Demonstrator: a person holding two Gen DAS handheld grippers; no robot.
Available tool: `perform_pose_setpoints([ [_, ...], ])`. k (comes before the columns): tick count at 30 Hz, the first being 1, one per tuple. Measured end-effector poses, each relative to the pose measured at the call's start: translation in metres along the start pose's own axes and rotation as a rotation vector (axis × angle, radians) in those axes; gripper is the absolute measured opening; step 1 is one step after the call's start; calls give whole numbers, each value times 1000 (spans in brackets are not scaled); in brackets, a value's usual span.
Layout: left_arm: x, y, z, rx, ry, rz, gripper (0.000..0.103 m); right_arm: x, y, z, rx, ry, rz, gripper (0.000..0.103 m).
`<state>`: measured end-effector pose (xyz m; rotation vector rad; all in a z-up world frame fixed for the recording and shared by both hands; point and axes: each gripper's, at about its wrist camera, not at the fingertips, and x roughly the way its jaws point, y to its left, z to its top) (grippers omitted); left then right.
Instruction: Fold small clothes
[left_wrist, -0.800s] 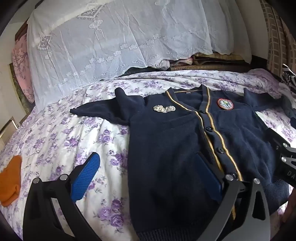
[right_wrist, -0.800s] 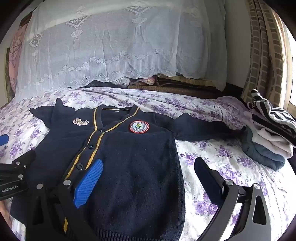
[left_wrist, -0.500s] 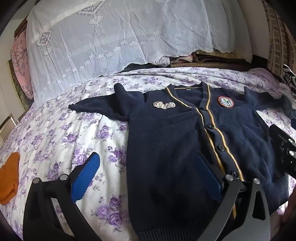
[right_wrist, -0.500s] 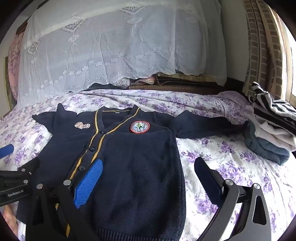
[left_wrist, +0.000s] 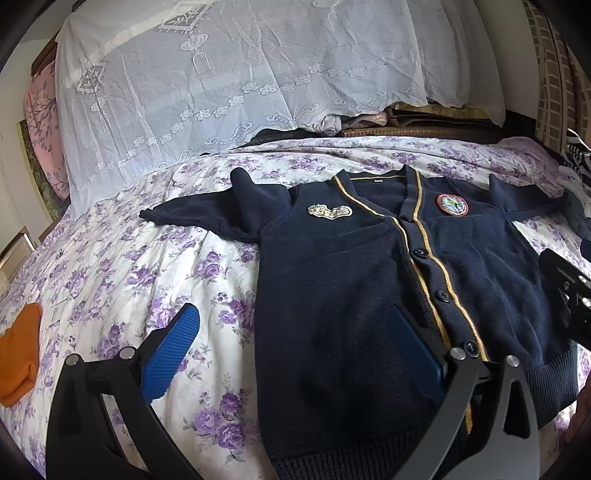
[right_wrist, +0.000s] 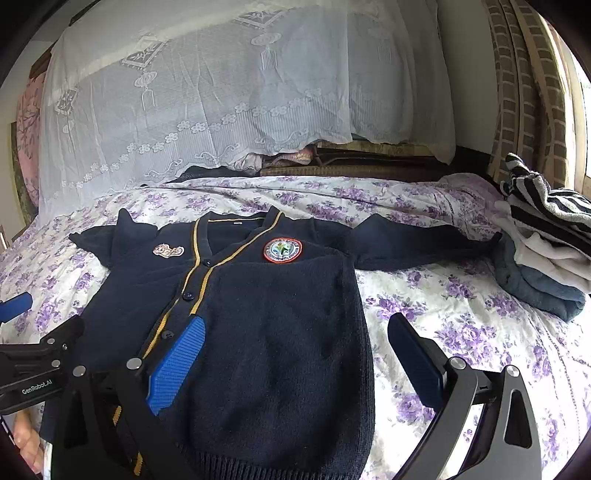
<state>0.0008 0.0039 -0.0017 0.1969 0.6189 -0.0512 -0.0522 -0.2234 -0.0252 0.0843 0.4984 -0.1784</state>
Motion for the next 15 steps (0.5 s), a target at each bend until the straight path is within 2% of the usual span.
perform_pose_setpoints([
  [15, 0, 3, -1, -1, 0, -4, 99, 0, 0, 0, 3, 1, 3, 100],
])
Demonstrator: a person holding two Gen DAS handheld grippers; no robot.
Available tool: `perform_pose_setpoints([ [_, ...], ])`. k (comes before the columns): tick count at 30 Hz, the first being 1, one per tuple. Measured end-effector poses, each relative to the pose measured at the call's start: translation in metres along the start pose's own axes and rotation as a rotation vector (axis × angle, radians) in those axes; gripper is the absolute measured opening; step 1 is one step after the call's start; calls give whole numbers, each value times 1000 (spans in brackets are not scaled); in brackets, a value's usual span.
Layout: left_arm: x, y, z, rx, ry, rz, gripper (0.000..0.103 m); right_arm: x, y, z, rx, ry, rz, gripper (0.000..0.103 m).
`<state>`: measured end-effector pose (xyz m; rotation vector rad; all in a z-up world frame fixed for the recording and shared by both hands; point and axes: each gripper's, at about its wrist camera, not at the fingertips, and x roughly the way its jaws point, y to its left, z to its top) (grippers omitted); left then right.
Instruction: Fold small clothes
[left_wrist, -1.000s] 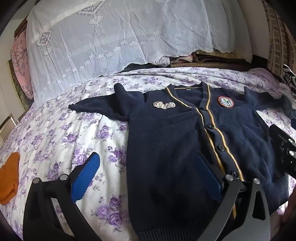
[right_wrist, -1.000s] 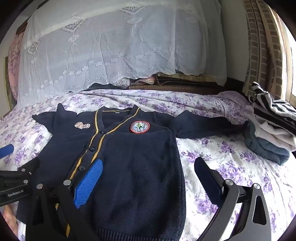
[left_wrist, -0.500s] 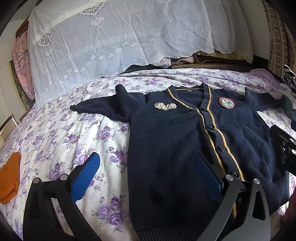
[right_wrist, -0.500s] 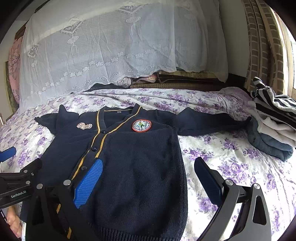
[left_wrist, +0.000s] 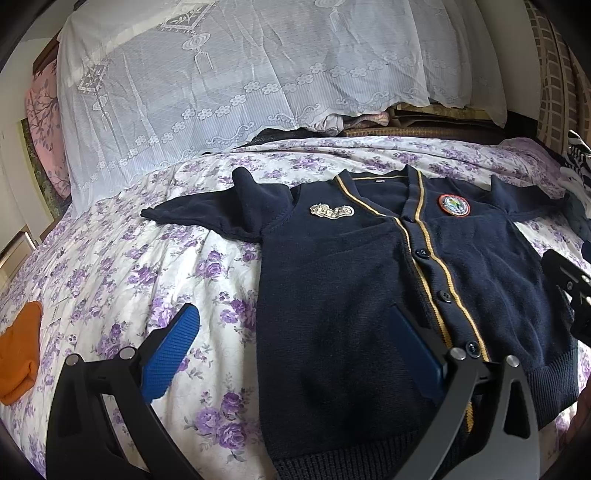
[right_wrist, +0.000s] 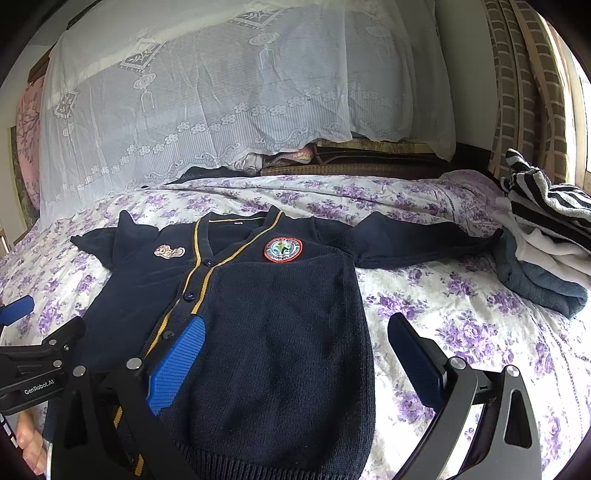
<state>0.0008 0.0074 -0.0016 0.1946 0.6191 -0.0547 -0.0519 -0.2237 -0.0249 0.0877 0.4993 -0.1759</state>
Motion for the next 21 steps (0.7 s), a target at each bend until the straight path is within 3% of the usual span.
perform_pose_setpoints([
  [21, 1, 3, -1, -4, 2, -1, 99, -1, 0, 0, 5, 2, 1, 100],
])
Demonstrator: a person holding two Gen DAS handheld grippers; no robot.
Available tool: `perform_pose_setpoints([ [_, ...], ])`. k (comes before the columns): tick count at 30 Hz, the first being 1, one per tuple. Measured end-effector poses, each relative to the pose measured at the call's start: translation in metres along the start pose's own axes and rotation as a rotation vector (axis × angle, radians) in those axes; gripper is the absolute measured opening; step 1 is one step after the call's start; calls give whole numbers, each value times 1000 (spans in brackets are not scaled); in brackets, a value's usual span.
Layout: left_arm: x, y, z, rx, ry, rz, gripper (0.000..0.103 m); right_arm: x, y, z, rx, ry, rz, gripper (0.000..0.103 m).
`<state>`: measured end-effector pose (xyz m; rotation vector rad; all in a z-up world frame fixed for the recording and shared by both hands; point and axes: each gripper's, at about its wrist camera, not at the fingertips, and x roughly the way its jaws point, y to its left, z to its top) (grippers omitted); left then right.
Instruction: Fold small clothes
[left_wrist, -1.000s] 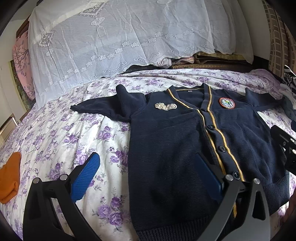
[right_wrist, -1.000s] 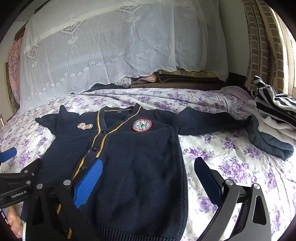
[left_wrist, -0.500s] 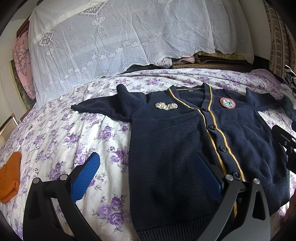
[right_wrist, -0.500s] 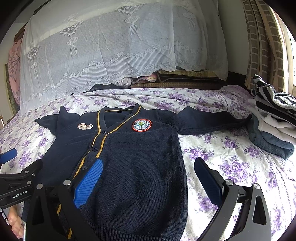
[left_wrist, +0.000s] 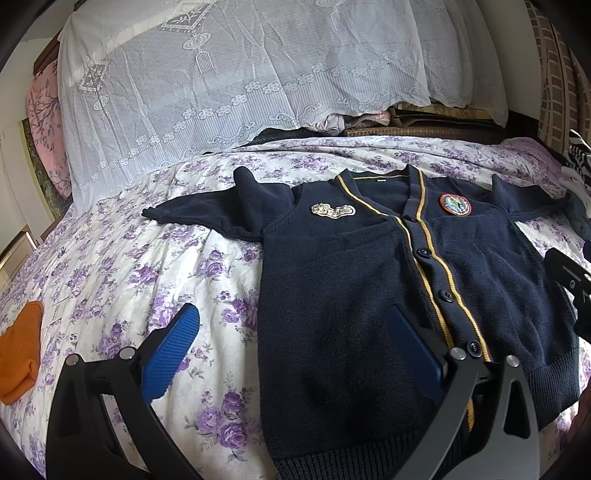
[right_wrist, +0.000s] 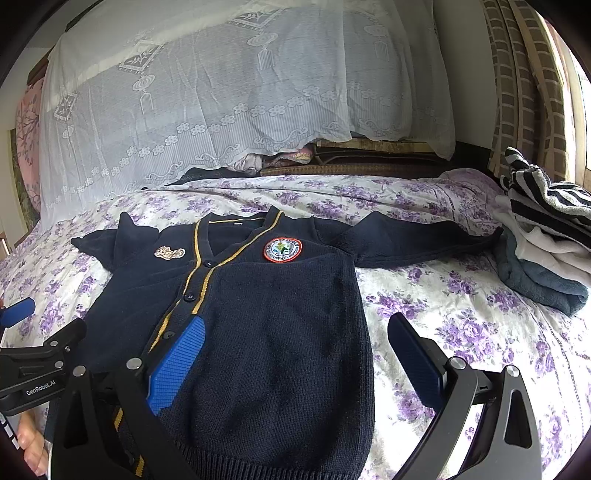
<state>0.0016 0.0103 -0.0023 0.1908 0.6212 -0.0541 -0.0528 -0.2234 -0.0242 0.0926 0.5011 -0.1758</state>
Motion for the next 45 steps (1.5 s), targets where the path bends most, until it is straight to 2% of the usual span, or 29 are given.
perform_pose_setpoints([
  [39, 0, 1, -1, 2, 2, 0, 99, 0, -3, 0, 2, 0, -4, 100],
  [42, 4, 7, -2, -6, 25, -17, 99, 0, -6, 1, 17, 10, 5, 100],
  [45, 14, 18, 0, -18, 96, -86, 99, 0, -13, 3, 26, 17, 1, 100],
])
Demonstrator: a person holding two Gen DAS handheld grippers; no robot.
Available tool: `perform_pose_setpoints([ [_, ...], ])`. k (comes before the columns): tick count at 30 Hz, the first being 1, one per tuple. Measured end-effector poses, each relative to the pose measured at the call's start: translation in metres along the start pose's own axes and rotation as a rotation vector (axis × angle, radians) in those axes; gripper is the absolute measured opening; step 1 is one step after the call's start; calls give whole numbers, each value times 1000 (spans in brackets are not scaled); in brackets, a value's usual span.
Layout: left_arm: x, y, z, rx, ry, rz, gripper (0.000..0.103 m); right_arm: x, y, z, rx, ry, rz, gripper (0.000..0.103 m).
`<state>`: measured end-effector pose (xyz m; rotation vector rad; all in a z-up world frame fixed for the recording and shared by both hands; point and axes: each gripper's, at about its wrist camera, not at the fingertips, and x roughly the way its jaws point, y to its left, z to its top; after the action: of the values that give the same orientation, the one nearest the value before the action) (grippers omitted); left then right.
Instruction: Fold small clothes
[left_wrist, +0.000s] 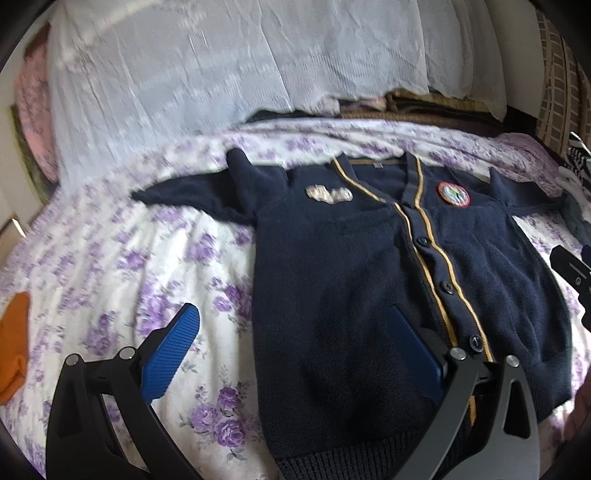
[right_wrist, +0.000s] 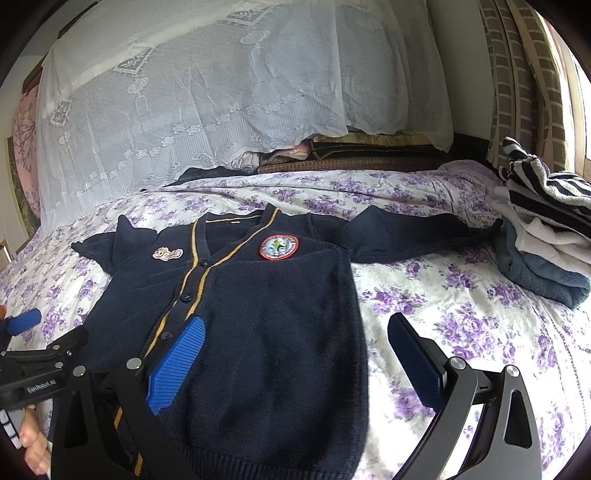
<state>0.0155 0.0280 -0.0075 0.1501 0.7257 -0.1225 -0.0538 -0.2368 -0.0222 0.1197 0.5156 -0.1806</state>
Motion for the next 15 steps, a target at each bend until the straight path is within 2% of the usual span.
perform_pose_setpoints([
  [5, 26, 26, 23, 17, 83, -4, 99, 14, -27, 11, -9, 31, 1, 100],
  [7, 45, 43, 38, -4, 134, -17, 99, 20, -38, 17, -19, 43, -8, 100],
  [11, 100, 85, 74, -131, 234, -64, 99, 34, -72, 30, 11, 27, 45, 100],
  [15, 149, 115, 103, -276, 278, -128, 99, 54, -113, 38, 127, 70, 46, 100],
])
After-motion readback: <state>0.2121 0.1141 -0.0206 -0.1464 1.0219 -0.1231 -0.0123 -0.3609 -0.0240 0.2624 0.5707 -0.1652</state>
